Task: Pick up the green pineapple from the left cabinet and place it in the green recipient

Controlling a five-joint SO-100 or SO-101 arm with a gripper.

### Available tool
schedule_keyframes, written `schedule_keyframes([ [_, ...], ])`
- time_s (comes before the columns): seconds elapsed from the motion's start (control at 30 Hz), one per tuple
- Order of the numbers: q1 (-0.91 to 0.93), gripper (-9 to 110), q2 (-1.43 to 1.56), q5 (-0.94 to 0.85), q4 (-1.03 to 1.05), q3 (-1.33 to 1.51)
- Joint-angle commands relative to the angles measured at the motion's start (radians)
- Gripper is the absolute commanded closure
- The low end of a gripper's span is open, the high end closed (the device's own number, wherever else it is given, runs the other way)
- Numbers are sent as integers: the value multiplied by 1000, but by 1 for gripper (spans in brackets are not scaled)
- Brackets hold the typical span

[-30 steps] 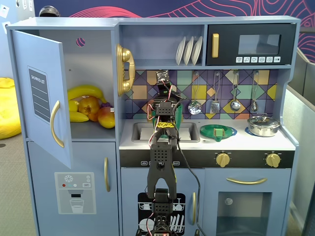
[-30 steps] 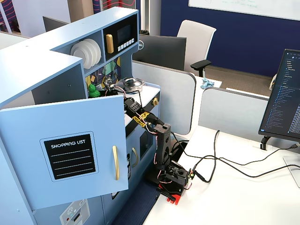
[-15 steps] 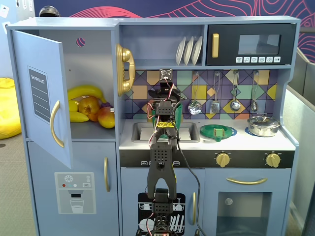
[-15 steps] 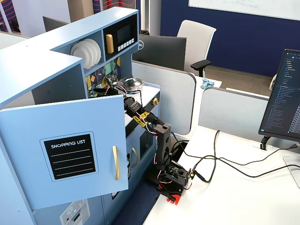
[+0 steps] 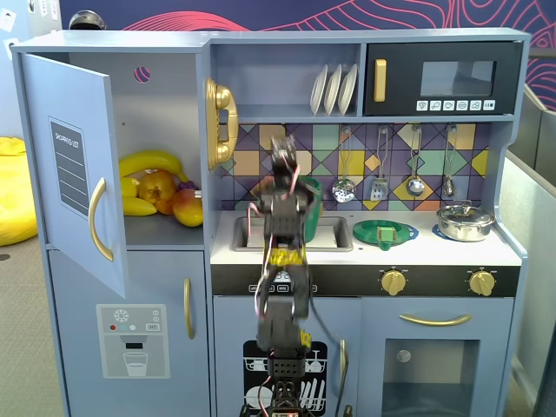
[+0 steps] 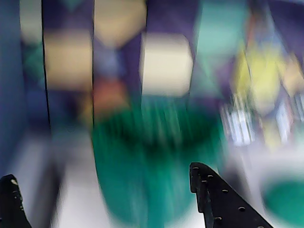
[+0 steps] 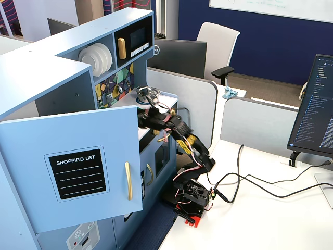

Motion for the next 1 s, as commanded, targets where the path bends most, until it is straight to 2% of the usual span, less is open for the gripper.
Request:
schedule_keyframes([
  [0.0, 44, 62, 244, 80, 115, 307],
  [0.1, 44, 67, 360, 100, 115, 555],
  [0.23, 6, 92, 483, 72, 129, 804],
  [0.33, -35, 101, 538, 92, 98, 936],
  [0.6, -44, 101, 646, 201, 17, 1262],
  [0.77, -103, 101, 640, 365, 176, 1264],
  [0.97, -60, 101, 676, 319, 485, 1264],
])
